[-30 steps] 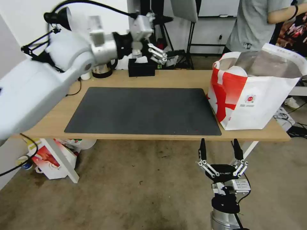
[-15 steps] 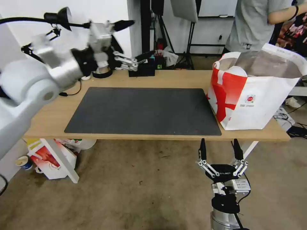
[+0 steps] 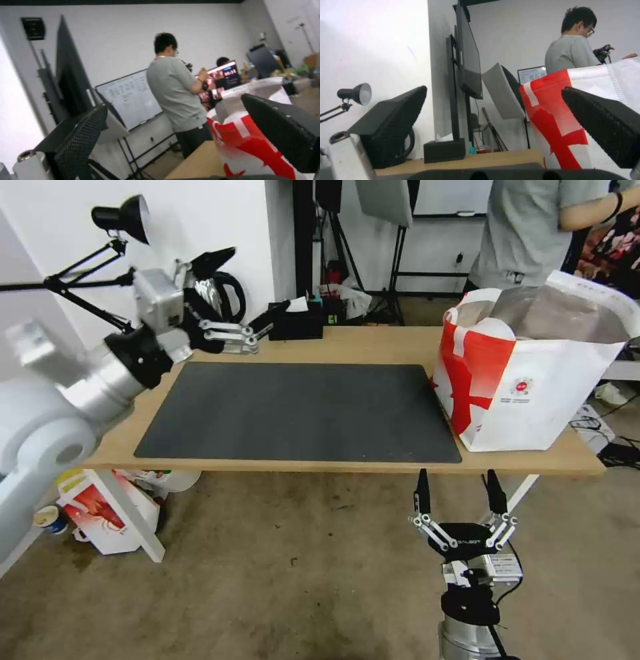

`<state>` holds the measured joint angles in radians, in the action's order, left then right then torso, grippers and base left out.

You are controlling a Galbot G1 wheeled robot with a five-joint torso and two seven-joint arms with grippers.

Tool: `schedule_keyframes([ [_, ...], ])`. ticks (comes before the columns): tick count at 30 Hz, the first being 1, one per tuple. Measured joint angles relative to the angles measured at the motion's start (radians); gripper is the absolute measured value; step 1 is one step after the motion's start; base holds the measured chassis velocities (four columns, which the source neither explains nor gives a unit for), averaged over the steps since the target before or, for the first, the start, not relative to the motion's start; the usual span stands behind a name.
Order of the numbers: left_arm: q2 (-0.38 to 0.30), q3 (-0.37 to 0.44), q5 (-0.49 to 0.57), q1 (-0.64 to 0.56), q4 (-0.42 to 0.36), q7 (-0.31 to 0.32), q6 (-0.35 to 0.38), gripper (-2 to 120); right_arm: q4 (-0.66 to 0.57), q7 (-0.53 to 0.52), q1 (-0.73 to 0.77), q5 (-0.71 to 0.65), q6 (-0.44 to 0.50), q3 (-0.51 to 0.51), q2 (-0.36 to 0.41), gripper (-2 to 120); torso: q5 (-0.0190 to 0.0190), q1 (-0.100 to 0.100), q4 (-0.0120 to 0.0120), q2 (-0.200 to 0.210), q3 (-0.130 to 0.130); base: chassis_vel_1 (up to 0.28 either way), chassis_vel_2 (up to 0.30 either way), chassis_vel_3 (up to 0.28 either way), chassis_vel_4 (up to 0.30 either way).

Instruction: Pick up the trash from the table and place it into the takeout bag.

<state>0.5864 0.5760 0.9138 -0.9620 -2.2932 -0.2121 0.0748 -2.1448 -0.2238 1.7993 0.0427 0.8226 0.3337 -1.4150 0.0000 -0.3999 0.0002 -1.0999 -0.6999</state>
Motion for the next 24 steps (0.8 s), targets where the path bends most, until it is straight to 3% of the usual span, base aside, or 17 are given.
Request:
schedule_keyframes([
  [6, 0.066, 0.055, -0.022, -0.068, -0.043, 0.055, 0.000, 100, 0.000, 0.000, 0.000, 0.000, 0.000, 0.000, 0.000, 100, 0.0001, 0.000, -0.0003, 0.000, 0.000, 0.000, 0.000, 0.000, 0.000],
  [9, 0.143, 0.084, -0.062, -0.114, -0.084, 0.130, 0.002, 100, 0.000, 0.000, 0.000, 0.000, 0.000, 0.000, 0.000, 100, 0.0002, 0.000, -0.0004, 0.000, 0.000, 0.000, 0.000, 0.000, 0.000],
  [14, 0.207, 0.106, -0.117, -0.162, -0.104, 0.169, 0.003, 100, 0.000, 0.000, 0.000, 0.000, 0.000, 0.000, 0.000, 100, 0.0001, 0.000, -0.0003, 0.000, 0.000, 0.000, 0.000, 0.000, 0.000],
  [17, 0.280, 0.127, -0.168, -0.223, -0.136, 0.215, 0.002, 100, 0.000, 0.000, 0.000, 0.000, 0.000, 0.000, 0.000, 100, 0.0002, 0.000, -0.0002, 0.000, 0.000, 0.000, 0.000, 0.000, 0.000],
  [24, 0.356, 0.161, -0.239, -0.305, -0.170, 0.235, -0.019, 100, 0.000, 0.000, 0.000, 0.000, 0.000, 0.000, 0.000, 100, 0.0002, 0.000, -0.0004, 0.000, 0.000, 0.000, 0.000, 0.000, 0.000],
])
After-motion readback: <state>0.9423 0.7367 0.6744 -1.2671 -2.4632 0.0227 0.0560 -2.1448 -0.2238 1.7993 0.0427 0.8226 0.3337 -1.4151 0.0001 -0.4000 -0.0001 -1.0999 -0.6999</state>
